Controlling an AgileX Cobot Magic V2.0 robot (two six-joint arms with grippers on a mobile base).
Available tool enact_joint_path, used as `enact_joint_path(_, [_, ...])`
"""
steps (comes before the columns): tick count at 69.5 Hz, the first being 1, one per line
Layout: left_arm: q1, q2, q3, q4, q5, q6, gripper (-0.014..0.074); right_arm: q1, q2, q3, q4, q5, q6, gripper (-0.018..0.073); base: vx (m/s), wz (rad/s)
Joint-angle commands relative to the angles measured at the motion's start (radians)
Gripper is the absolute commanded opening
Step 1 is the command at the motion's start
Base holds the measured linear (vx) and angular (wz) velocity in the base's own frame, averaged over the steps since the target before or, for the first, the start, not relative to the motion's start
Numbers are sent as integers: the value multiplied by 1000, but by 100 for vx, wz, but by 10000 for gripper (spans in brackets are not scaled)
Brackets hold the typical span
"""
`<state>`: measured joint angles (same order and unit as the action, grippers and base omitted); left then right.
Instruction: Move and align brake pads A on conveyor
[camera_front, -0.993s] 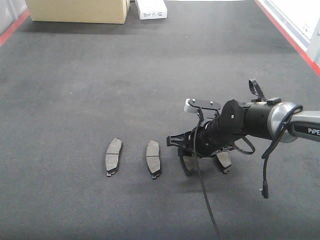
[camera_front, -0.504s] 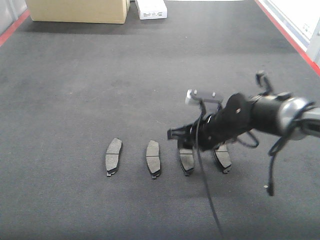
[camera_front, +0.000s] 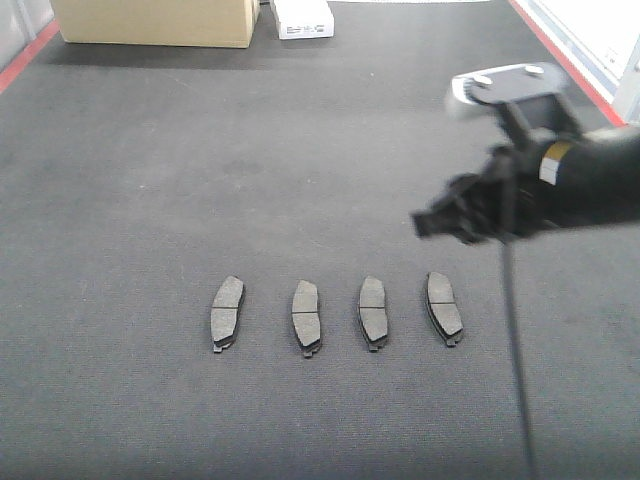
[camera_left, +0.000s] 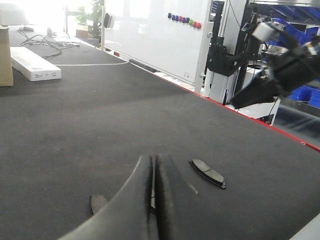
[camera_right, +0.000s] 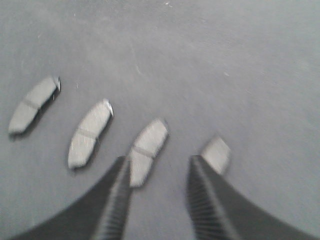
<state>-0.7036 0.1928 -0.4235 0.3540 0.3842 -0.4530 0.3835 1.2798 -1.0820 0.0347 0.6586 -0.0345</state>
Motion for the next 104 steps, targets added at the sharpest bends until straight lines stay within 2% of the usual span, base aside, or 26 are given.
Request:
enact_joint_path(1, [-6,12,-24,9,-72,-8,-6,-4,-130,72,-15,-54,-39,118,0,0])
enact_joint_path(12, [-6,12,-24,9,-72,-8,-6,-4,-360,262,-15,-85,-74,-14,0,0])
enact_joint_path(35, [-6,12,-24,9,-72,-8,-6,-4,-849,560,-15,-107,-76,-6,0,0])
enact_joint_path(50, [-6,12,-24,9,-72,-8,-6,-4,-1072,653,-15,-106,-76,-6,0,0])
enact_joint_path(104, [-6,12,-24,9,-72,-8,-6,-4,-1123,654,-11,-94,-69,-6,0,0])
